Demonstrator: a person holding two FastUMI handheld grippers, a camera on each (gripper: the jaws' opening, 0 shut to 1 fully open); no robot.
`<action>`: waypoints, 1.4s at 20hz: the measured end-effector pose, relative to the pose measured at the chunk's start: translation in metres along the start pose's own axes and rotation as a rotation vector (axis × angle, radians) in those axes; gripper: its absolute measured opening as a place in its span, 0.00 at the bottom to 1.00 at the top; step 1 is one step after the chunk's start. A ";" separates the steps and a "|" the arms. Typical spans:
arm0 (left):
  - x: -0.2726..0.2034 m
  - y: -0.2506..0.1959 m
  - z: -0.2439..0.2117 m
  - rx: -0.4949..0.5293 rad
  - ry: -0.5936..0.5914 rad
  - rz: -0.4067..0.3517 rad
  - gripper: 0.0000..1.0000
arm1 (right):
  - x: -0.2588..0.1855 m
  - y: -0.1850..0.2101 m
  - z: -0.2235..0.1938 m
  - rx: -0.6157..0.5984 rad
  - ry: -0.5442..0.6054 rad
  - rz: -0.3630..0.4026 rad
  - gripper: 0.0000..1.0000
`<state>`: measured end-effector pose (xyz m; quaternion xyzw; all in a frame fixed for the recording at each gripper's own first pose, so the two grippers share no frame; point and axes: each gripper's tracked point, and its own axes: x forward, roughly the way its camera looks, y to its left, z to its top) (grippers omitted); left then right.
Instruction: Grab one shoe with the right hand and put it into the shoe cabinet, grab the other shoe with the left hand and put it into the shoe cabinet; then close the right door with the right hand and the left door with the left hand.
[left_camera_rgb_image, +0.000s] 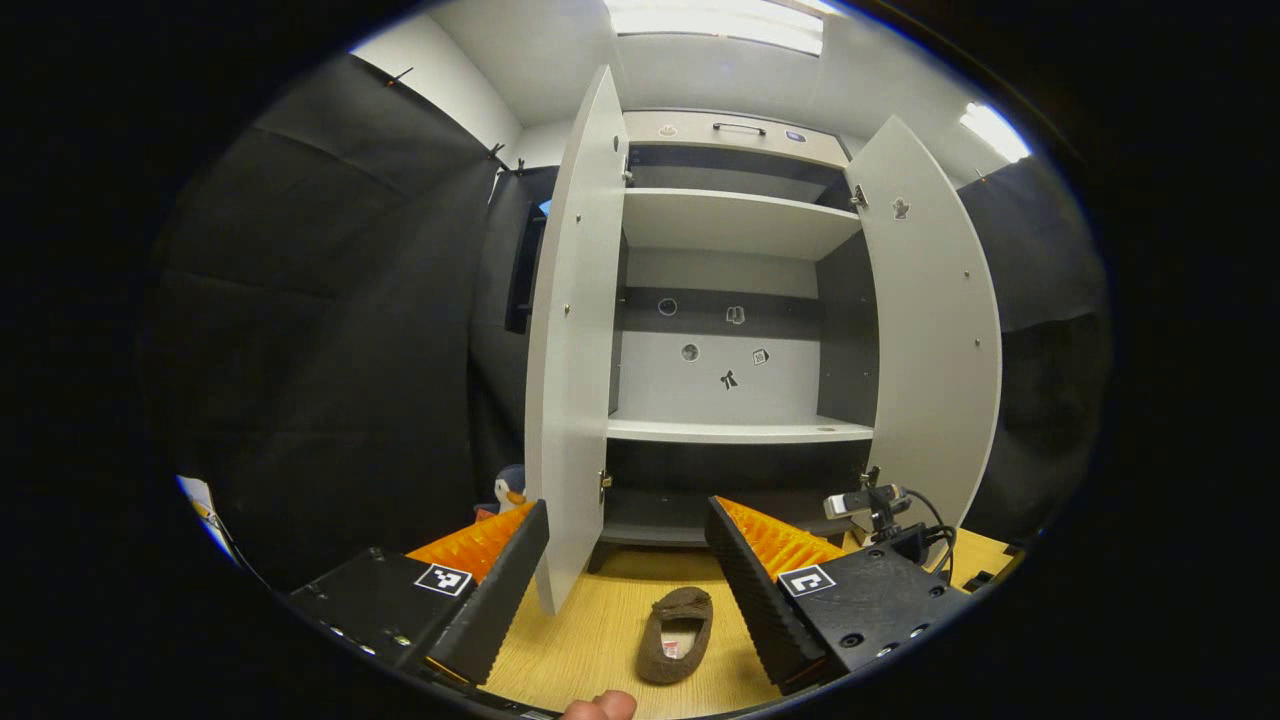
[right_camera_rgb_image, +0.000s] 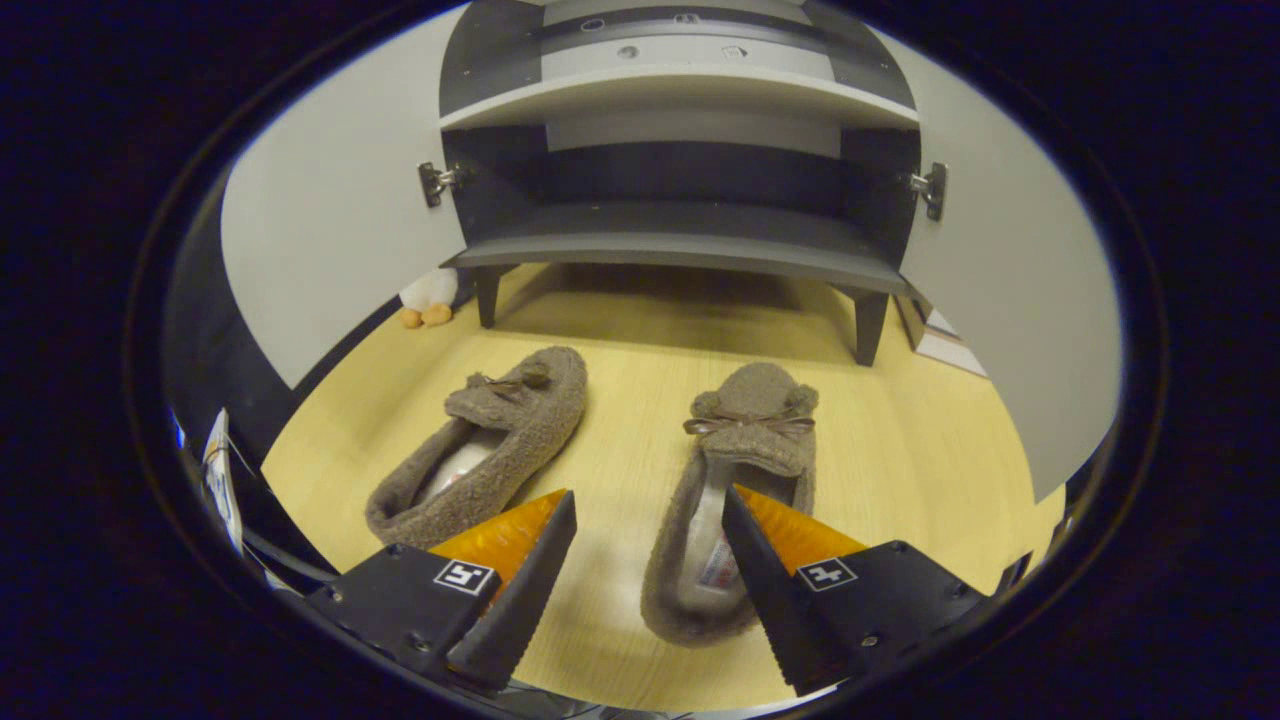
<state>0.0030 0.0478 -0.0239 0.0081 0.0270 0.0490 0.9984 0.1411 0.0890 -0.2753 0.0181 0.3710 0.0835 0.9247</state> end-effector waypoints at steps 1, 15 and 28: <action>0.001 0.002 0.000 -0.002 0.001 0.002 0.95 | 0.006 0.000 -0.001 0.015 0.010 0.001 0.95; 0.009 0.007 -0.005 -0.019 0.012 0.002 0.95 | 0.040 -0.032 0.003 -0.086 -0.102 -0.197 0.34; 0.013 -0.017 -0.011 -0.026 0.029 -0.050 0.95 | -0.037 -0.030 0.051 -0.232 -0.321 -0.105 0.05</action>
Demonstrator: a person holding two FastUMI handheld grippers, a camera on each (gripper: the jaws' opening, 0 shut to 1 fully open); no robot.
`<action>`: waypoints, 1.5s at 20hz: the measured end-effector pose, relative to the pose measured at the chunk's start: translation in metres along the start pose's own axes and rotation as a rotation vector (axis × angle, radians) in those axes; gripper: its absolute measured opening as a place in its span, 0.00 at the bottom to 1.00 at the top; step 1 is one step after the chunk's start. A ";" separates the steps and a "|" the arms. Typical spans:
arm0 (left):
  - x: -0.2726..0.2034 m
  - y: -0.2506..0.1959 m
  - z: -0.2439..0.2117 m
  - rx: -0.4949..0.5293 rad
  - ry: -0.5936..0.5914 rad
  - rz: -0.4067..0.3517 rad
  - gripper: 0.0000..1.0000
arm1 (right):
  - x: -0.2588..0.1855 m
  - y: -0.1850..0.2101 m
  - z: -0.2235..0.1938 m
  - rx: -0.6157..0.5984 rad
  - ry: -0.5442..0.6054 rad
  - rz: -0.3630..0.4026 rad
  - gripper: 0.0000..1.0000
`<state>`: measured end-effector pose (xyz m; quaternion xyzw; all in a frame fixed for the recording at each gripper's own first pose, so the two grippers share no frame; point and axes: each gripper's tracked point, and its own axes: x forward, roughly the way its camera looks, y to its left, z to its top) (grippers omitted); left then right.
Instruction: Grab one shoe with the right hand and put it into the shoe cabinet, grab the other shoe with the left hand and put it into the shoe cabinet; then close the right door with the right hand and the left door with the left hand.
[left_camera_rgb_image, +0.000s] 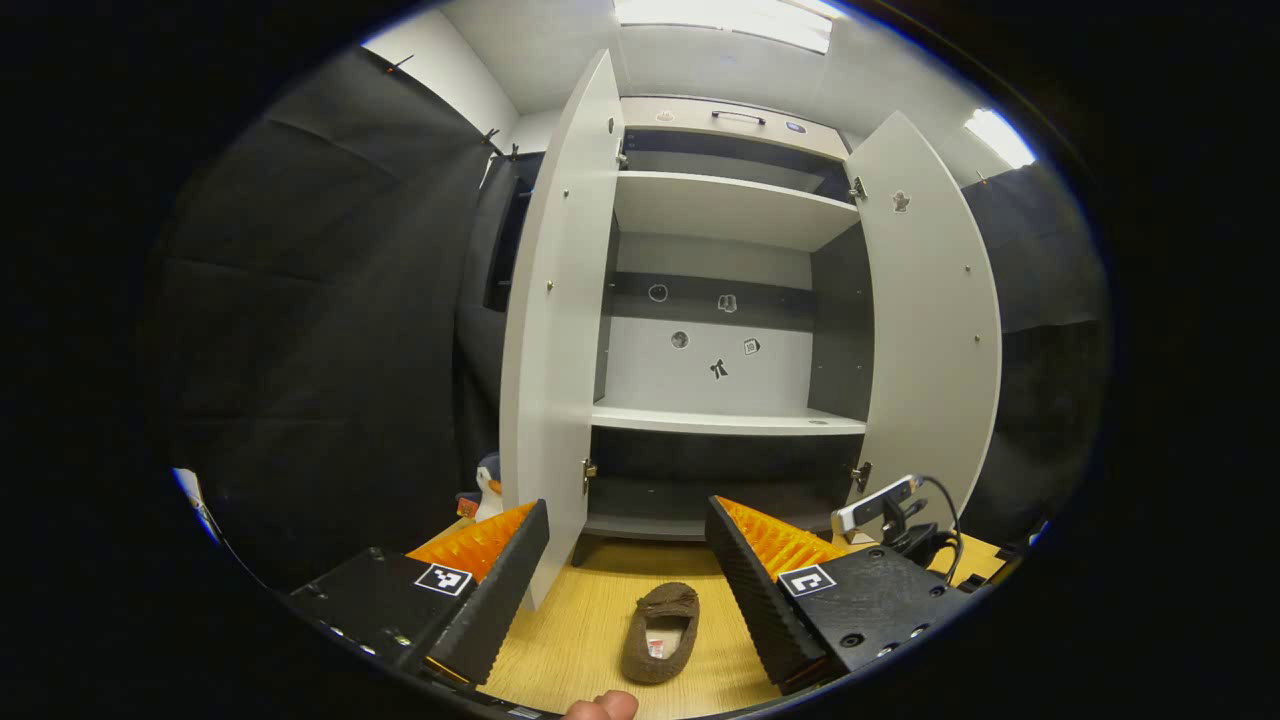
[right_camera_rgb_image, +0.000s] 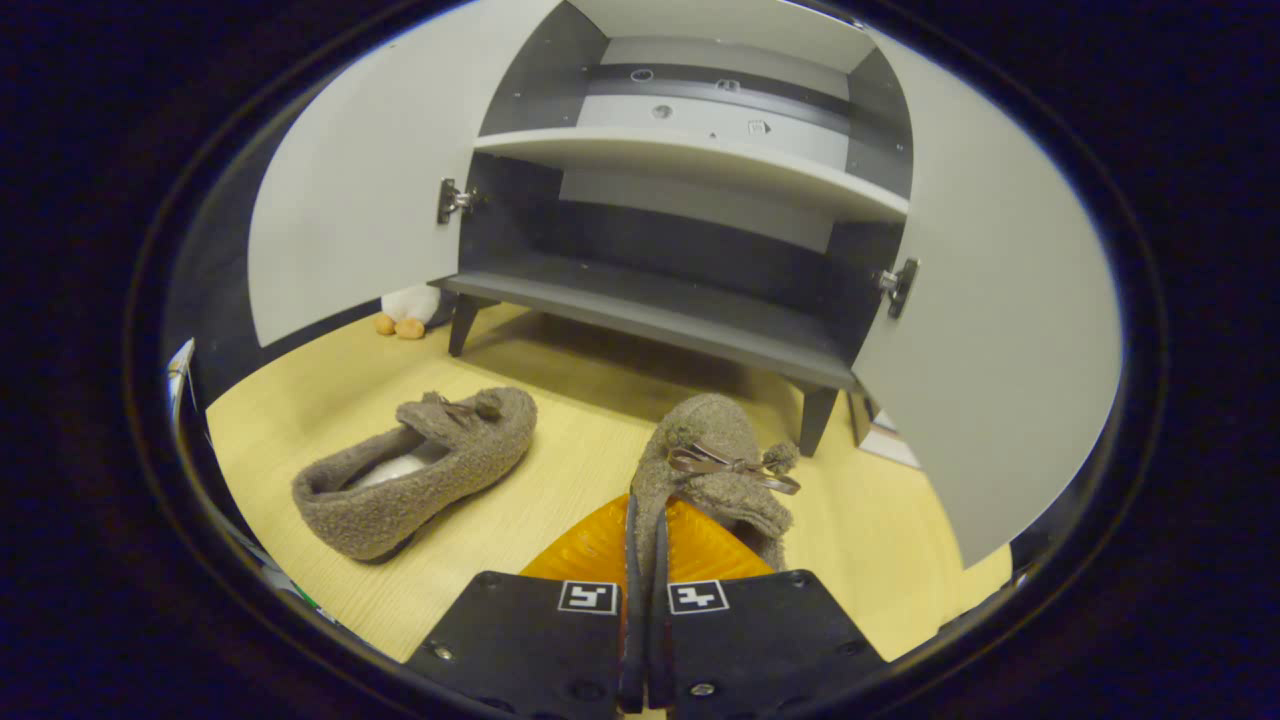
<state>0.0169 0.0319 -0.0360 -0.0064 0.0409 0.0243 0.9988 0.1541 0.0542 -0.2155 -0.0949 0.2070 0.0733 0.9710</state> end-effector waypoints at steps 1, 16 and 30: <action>0.000 -0.004 -0.001 -0.001 0.001 -0.008 0.95 | -0.011 -0.002 0.013 -0.008 -0.018 0.004 0.05; -0.009 -0.003 0.004 0.015 -0.030 -0.008 0.95 | -0.004 -0.053 0.286 -0.049 -0.193 -0.003 0.05; -0.011 0.023 0.003 -0.015 -0.018 0.067 0.95 | 0.137 -0.083 0.346 -0.003 0.089 -0.081 0.05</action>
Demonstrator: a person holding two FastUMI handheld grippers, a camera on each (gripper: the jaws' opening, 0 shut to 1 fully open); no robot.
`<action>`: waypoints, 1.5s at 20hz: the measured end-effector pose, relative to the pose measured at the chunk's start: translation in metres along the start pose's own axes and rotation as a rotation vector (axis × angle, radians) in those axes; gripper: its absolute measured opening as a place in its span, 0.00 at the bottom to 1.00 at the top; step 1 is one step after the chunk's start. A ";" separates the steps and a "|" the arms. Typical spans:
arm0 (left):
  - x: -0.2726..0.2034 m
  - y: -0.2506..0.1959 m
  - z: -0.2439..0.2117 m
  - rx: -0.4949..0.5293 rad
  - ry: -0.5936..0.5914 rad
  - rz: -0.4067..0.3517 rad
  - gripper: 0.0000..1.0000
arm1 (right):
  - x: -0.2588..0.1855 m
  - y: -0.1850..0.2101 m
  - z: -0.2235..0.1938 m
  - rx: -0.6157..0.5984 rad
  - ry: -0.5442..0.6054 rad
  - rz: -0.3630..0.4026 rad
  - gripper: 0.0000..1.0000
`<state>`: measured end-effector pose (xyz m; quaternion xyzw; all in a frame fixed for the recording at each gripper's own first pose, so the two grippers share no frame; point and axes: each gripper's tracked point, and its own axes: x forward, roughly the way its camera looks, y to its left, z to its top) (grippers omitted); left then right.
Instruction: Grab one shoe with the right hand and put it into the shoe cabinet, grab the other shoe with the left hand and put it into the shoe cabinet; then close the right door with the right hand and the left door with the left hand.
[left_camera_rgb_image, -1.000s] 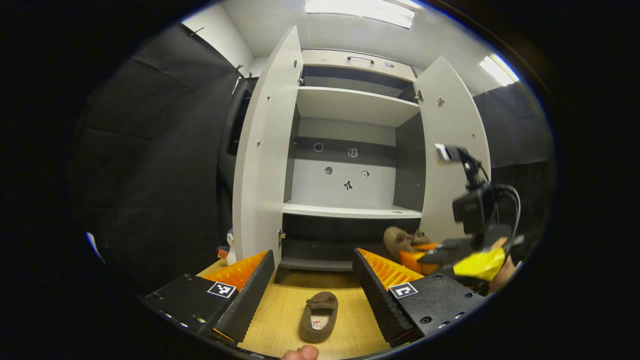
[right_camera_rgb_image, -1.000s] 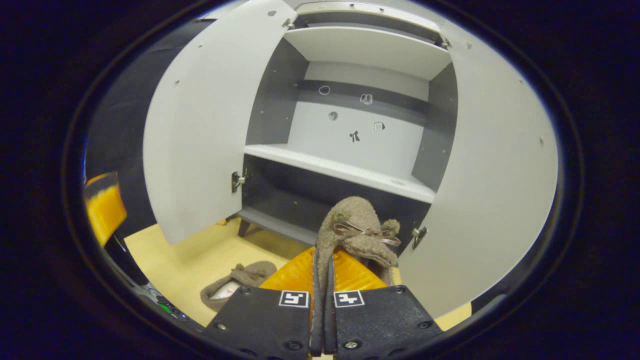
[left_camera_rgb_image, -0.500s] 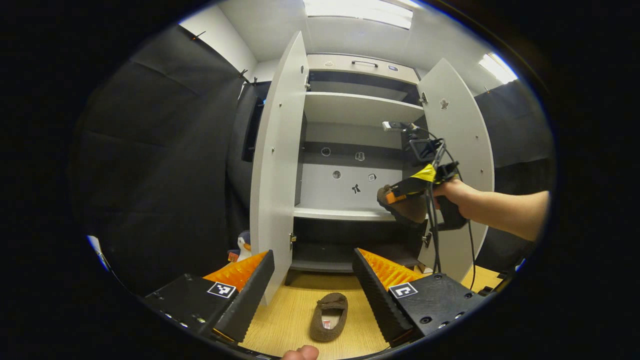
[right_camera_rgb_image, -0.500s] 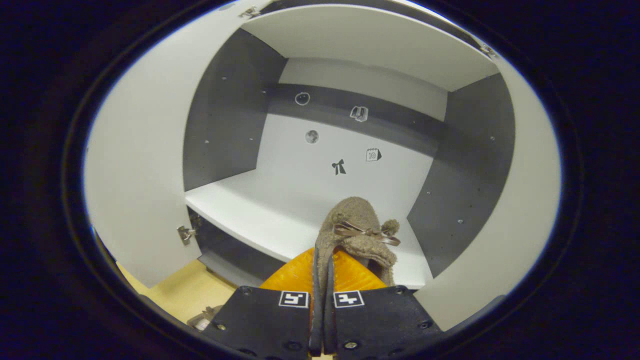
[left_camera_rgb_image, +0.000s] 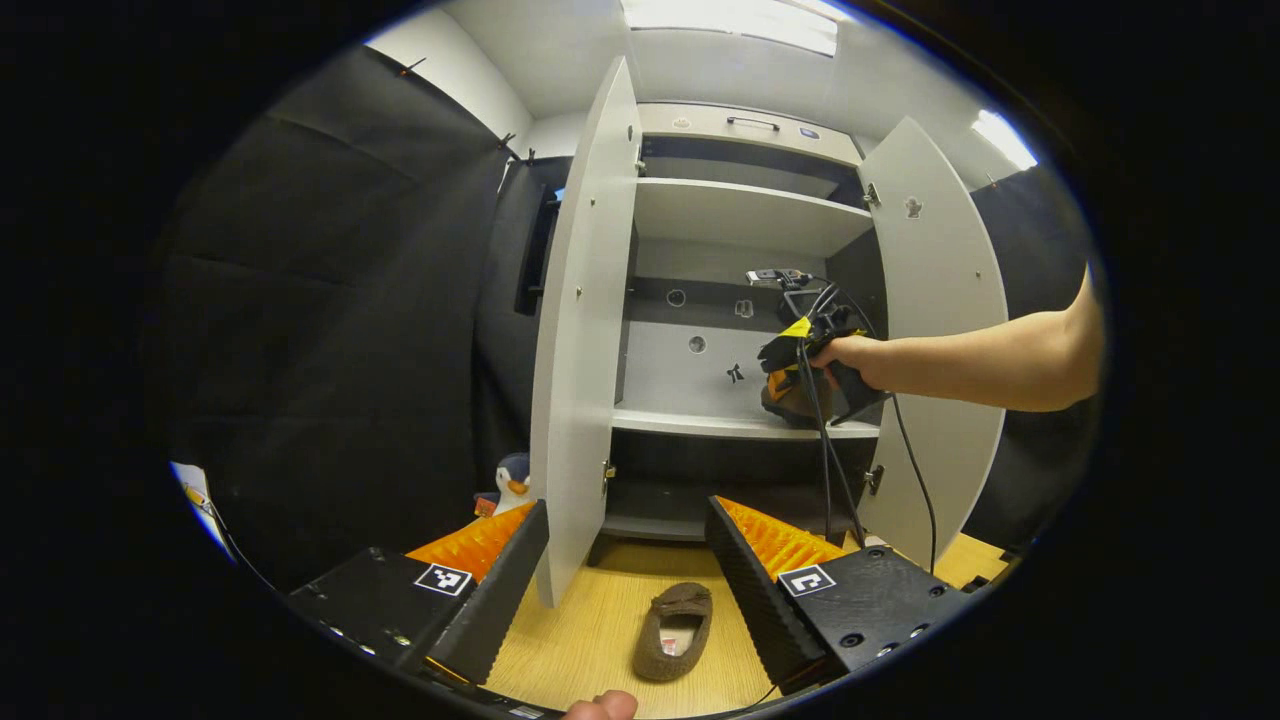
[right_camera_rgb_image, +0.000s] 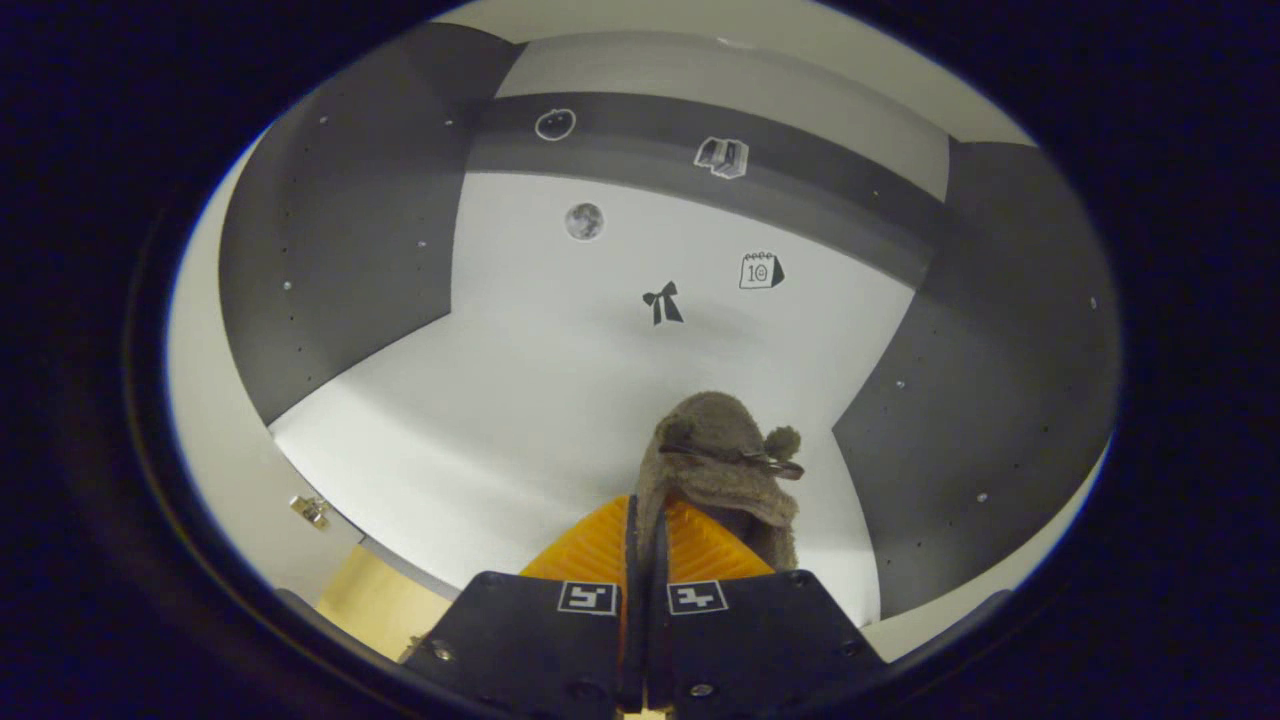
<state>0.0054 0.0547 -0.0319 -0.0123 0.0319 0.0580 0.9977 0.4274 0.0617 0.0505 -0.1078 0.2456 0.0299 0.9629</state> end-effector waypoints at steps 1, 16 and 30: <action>0.001 0.001 0.001 -0.004 -0.004 0.001 0.95 | 0.003 0.001 -0.001 -0.004 0.005 -0.005 0.05; 0.003 0.004 0.003 -0.022 -0.017 -0.006 0.95 | -0.047 -0.002 -0.001 -0.016 -0.032 -0.002 0.53; -0.006 -0.025 -0.002 0.007 -0.010 -0.085 0.95 | -0.227 0.001 -0.085 0.063 -0.407 0.022 0.60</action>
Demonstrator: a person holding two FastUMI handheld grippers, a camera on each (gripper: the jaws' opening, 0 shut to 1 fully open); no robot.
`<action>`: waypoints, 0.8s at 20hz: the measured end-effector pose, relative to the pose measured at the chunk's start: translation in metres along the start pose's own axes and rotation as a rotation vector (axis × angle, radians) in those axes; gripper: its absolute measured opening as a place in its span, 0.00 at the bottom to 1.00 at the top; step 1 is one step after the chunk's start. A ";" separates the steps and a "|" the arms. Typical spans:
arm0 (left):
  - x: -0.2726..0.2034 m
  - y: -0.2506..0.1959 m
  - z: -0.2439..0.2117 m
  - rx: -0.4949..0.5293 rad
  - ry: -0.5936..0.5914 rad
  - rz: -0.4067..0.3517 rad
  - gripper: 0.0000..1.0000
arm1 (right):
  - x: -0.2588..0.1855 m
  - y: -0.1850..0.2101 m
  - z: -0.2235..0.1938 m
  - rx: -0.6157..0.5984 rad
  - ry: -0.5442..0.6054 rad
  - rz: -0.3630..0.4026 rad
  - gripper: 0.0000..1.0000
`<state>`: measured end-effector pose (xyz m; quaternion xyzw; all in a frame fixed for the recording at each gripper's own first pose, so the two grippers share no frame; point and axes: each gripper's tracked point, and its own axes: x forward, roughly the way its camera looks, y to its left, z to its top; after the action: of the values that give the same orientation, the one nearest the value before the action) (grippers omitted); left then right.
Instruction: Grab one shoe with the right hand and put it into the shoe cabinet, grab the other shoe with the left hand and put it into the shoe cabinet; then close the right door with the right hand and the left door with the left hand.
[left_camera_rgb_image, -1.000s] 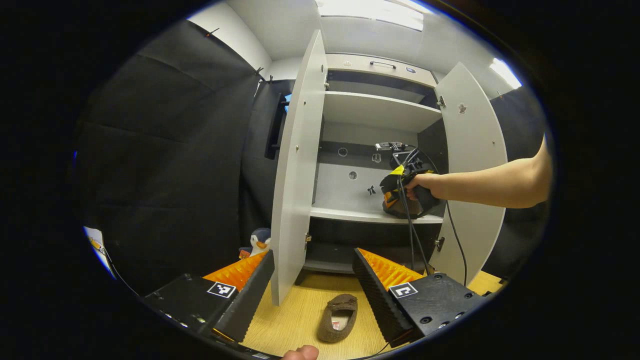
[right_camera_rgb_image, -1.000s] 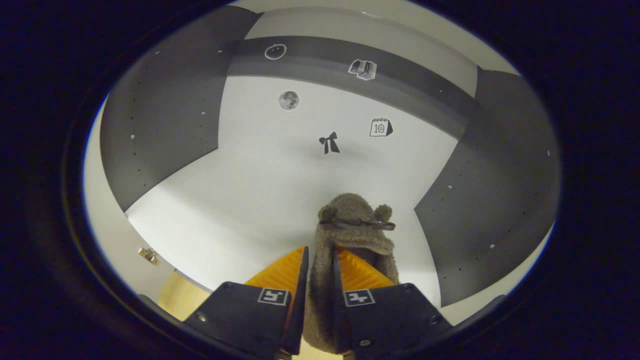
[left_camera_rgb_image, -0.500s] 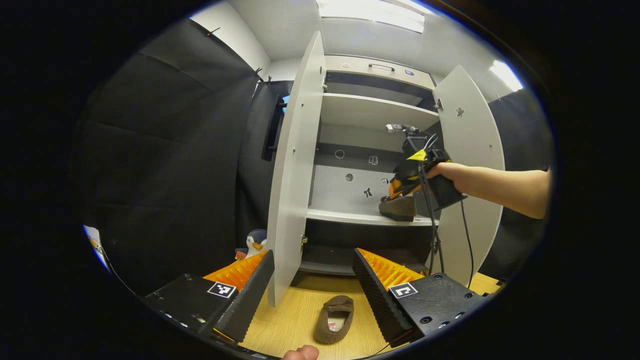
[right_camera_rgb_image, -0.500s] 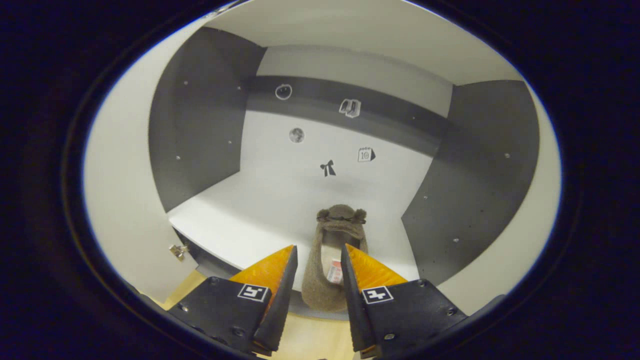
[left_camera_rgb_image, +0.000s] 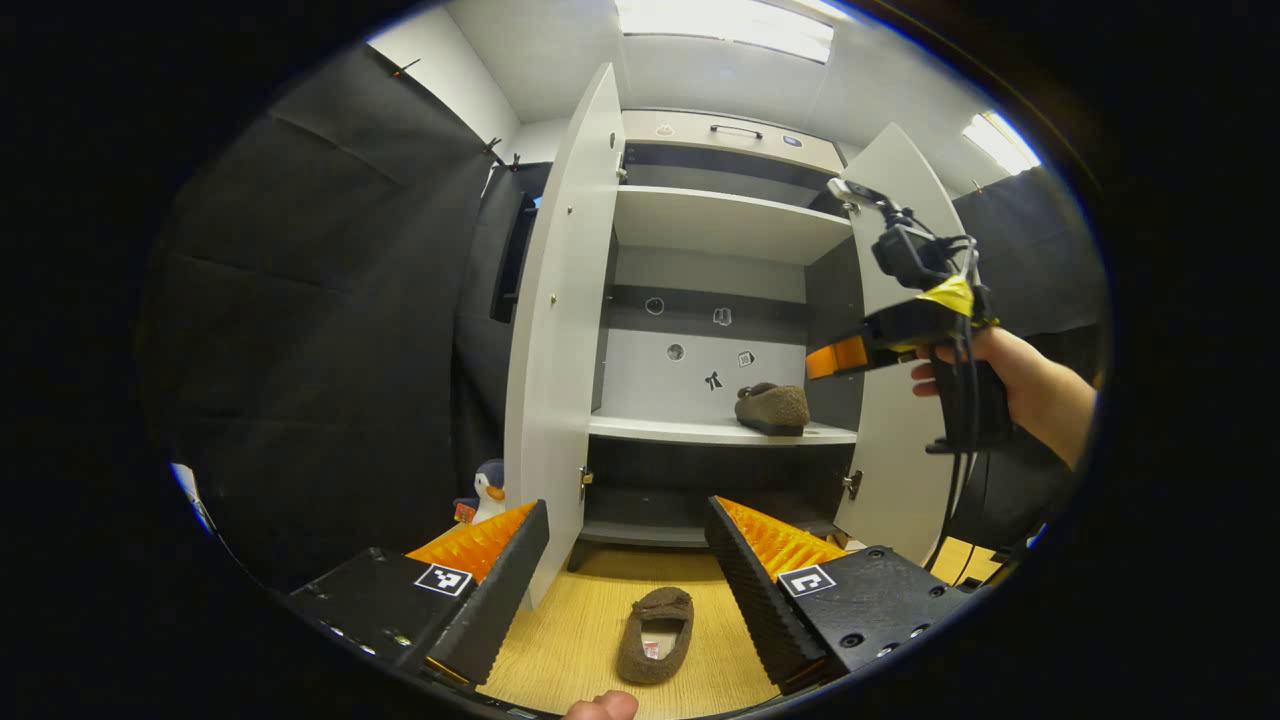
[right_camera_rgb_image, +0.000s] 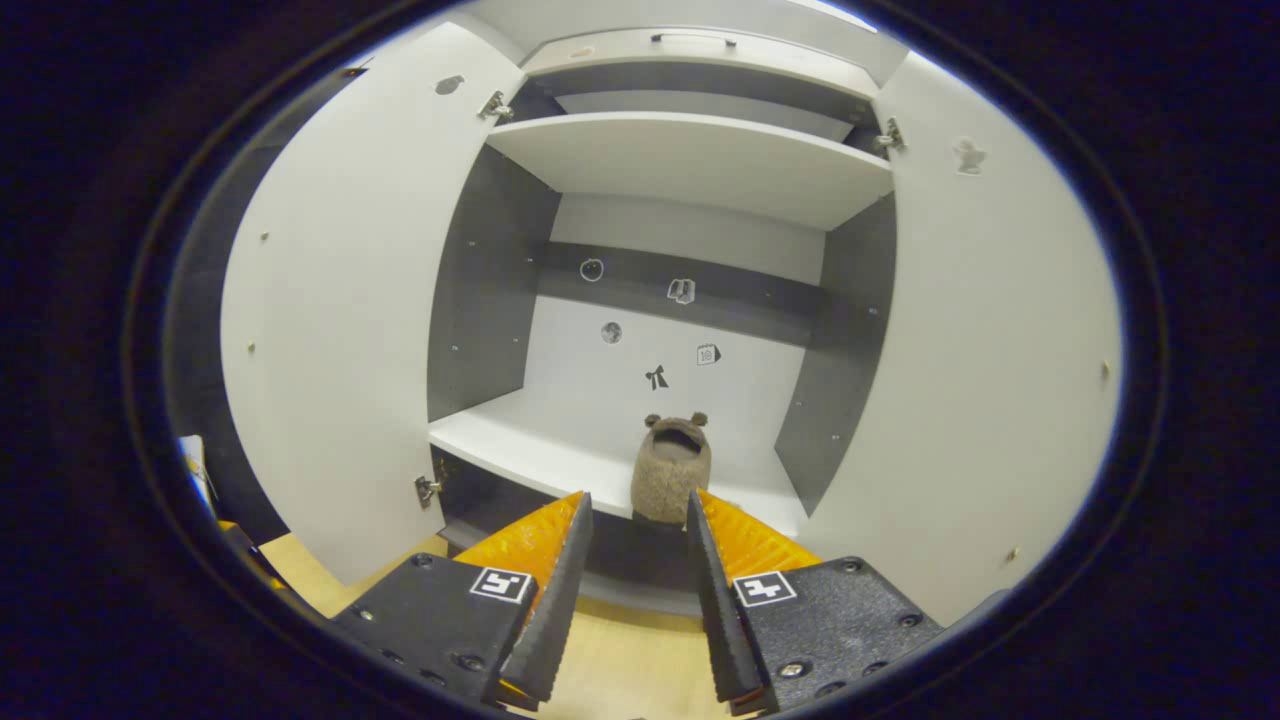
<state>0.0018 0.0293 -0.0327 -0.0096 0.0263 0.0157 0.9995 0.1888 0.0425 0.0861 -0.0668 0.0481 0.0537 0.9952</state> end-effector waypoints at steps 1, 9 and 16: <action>-0.002 -0.004 -0.002 -0.001 0.009 -0.010 0.95 | -0.012 0.005 -0.012 0.020 -0.018 0.000 0.66; -0.010 -0.032 -0.016 0.018 0.045 -0.062 0.95 | -0.088 0.017 -0.096 0.027 -0.118 -0.033 0.74; -0.012 -0.044 -0.036 0.021 0.090 -0.081 0.95 | -0.120 0.027 -0.161 0.115 -0.062 -0.024 0.93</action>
<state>-0.0109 -0.0156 -0.0675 -0.0009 0.0712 -0.0256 0.9971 0.0525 0.0345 -0.0636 -0.0086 0.0192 0.0408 0.9989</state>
